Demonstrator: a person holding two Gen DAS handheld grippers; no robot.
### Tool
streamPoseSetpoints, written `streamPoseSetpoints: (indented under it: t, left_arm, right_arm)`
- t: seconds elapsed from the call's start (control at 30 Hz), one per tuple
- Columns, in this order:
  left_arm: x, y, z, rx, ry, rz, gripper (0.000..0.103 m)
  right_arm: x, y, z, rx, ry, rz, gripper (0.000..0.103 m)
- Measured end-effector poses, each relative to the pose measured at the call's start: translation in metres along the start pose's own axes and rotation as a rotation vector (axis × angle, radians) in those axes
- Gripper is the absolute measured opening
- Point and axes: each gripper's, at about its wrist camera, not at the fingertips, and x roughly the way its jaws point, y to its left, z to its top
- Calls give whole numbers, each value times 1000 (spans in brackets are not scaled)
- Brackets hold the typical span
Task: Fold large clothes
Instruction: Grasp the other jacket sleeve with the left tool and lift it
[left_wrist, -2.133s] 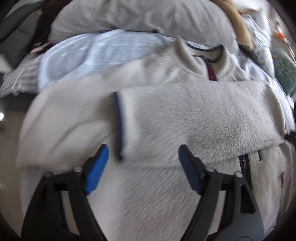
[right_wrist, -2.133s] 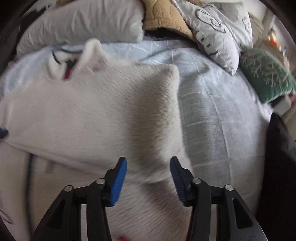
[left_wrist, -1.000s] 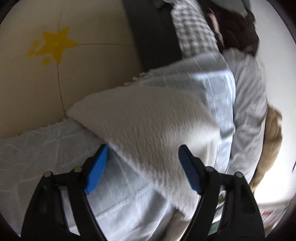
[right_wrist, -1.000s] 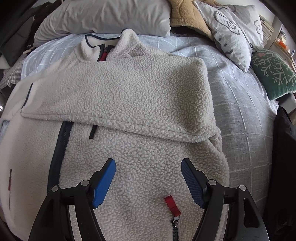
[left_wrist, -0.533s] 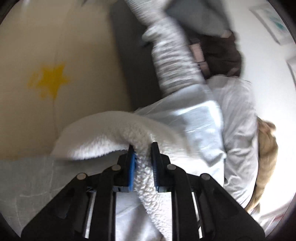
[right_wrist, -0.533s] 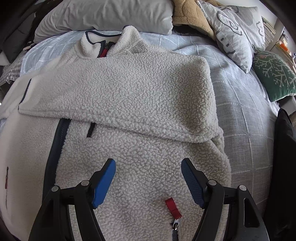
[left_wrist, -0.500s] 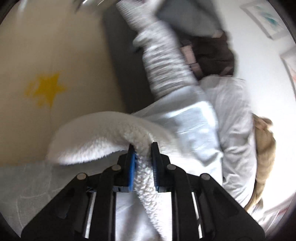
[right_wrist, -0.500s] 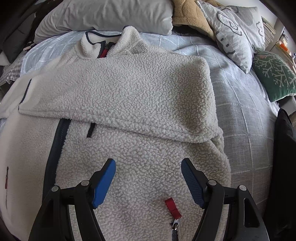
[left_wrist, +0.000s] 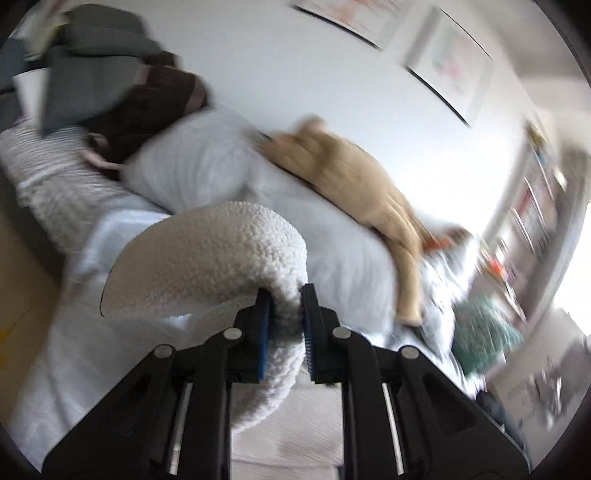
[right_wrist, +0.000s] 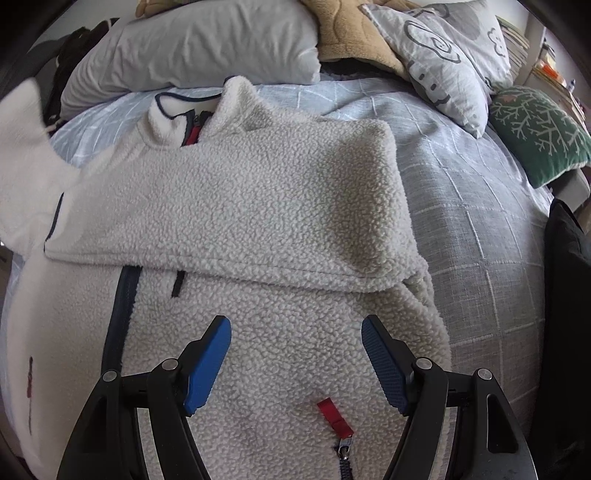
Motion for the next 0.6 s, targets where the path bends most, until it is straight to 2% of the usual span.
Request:
streamPoseSetpoints:
  t: [0.13,0.27,0.33,0.37,0.4,0.43,0.47,0.57,0.6]
  left_arm:
    - [46,-54,-55,126,150,-25,19]
    - [99,-72,-144,195,384,-8,20]
    - [116,-73,-189,240,473,14,25]
    - [124,-72,-210,272,520,22,37]
    - [128,-69,-226,309,538,29,38]
    - [122,-72,-235,363,486,22,39]
    - [116,-75,-236,379,472,17,42]
    - [108,-78,-223,349,546,-34,64]
    - [103,-78,-219,343,563,-48,68]
  right_arm:
    - [-1,-6,0,23,-6,7,75]
    - [-1,-14,-1,54,-5,19,75]
    - [0,-18,-1,76,-4,31,75]
    - [1,-20,0,88,-2,39,75]
    - [2,-21,0,96,1,47,75]
    - [3,-21,0,103,2,52,75]
    - [4,-21,0,104,6,58,75]
    - [6,-18,0,94,9,63,75]
    - [6,-18,0,91,10,65,75]
